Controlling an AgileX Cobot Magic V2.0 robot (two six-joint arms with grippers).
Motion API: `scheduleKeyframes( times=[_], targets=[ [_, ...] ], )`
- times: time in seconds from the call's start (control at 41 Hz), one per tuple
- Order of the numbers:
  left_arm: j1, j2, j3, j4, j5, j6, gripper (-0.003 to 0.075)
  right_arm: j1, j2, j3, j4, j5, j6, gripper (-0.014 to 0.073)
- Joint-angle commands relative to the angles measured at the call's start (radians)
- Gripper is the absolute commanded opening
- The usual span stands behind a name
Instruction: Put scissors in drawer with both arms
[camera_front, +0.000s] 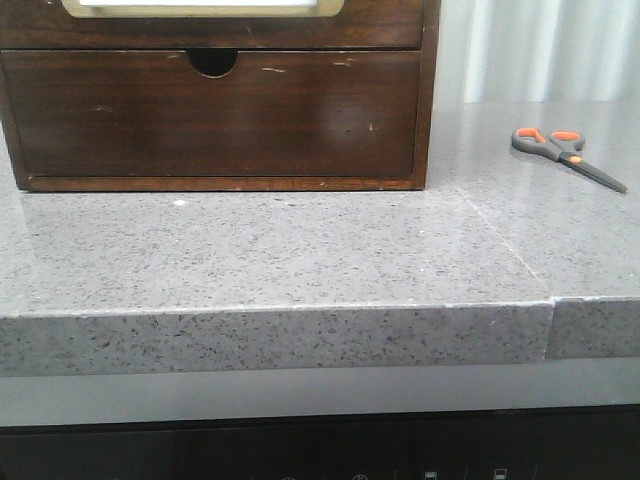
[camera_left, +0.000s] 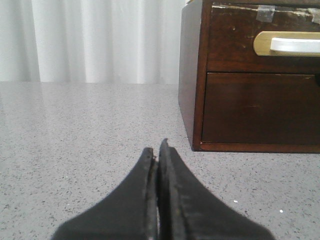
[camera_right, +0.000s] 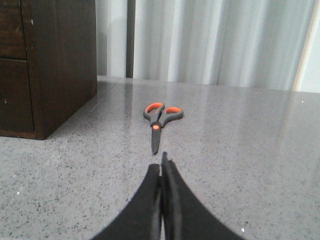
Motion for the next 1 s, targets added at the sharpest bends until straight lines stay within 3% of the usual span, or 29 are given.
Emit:
scheduleKeyframes(
  times=[0.0,0.195,0.366,0.732,0.976],
  targets=[
    [-0.005,-0.018,0.01,-0.01,-0.106,-0.007,-0.002,-0.007,-0.017,-0.014,-0.005,-0.09,-0.005,-0.0117],
    [-0.005,-0.012,-0.128,-0.01,-0.09,-0.007,-0.002,-0.007,-0.015,-0.17,-0.005,0.047,-0.005,-0.0117],
    [-0.005,0.066,-0.332,-0.01,0.024,-0.007,-0.002,-0.007,0.047,-0.355,-0.006,0.186,-0.005,-0.0117],
    [-0.005,0.37,-0.76,-0.01,0.338,-0.007,-0.002,-0.007,0.394,-0.734,-0.006,0.501,-0.005,-0.0117],
    [-0.005,0.496,-0.792,-0.01,0.462,-0.007,-0.002,-0.007,0.561,-0.785,-0.006,0.593,-0.005,-0.0117]
  ],
)
